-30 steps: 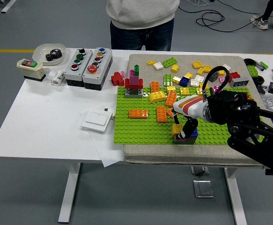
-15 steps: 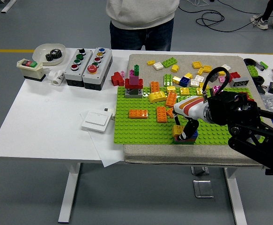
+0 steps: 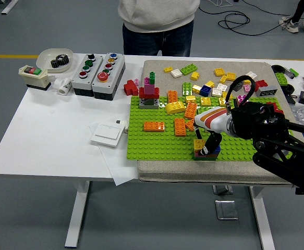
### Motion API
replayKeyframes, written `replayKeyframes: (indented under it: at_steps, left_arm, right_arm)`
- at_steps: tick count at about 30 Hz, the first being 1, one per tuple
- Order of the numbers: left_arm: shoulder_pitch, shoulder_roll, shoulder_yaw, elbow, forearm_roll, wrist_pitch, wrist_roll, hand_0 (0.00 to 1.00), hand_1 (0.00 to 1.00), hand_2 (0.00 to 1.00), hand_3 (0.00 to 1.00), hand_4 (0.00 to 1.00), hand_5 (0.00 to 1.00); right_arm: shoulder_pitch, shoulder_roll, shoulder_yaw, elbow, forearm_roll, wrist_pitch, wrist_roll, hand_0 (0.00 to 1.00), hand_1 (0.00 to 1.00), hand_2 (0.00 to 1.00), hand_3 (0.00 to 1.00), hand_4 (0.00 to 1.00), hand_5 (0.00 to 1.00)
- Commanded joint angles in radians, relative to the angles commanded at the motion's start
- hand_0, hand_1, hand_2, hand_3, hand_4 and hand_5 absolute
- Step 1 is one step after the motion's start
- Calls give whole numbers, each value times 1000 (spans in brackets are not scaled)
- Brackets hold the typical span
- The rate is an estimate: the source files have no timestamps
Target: Pick up the brick,pile it on top of brick,press brick,pick up the brick,pile it on top of brick,press brick
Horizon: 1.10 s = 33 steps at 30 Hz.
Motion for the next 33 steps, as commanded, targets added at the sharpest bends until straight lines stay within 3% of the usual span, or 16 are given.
replayKeyframes:
  at_steps: [33]
  left_arm:
    - [-3,0,4,-1,-5,1,-2,700,717,745,608,716,682]
  right_arm:
    - [-6,-5,4,-10,4,21,18,2,2,36,412,876,250]
